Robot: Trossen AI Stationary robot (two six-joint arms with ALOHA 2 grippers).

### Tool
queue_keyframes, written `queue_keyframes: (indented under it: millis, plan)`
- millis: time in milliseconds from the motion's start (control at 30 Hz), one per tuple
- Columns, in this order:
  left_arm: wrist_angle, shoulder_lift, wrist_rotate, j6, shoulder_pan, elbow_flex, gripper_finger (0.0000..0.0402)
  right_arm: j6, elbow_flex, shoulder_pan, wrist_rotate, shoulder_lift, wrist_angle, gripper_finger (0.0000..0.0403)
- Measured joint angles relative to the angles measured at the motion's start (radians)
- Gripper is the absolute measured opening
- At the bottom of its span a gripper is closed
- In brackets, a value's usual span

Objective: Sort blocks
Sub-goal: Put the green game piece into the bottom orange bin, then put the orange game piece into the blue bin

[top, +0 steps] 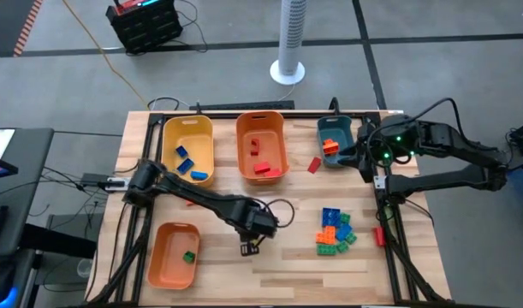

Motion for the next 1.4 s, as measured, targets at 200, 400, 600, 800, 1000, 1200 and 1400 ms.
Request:
queue_keyframes:
  millis: [200,400,600,800,1000,1200,1400]
  plan:
    - [-0.004,-0.164,0.137,-0.144,-0.038,0.003,0.0085,-0.05,0.0,-0.013,0.003,0.028,0.012,0.0177]
    - [-0.24,-0.194,0.222,-0.276,-0.184,-0.001,0.0085,-0.076,0.0,-0.015,0.004,0.057,0.027,0.0177]
    - [-0.188,-0.228,0.396,-0.426,-0.32,-0.17,0.0085,-0.074,0.0,0.015,0.001,0.076,0.073,0.0177]
    - [0.004,-0.406,0.398,-0.69,-0.357,-0.45,0.0085,-0.049,0.0,0.057,-0.001,0.078,0.069,0.0177]
    - [0.068,-0.595,0.385,-0.906,-0.351,-0.699,0.0096,-0.028,0.0,0.067,-0.002,0.078,0.069,0.0177]
    - [0.079,-0.711,0.403,-0.933,-0.311,-0.78,0.0223,-0.019,0.0,0.067,0.001,0.078,0.069,0.0177]
    - [0.076,-0.802,0.452,-0.879,-0.188,-0.748,0.0282,-0.012,0.0,0.066,0.045,0.078,0.072,0.0177]
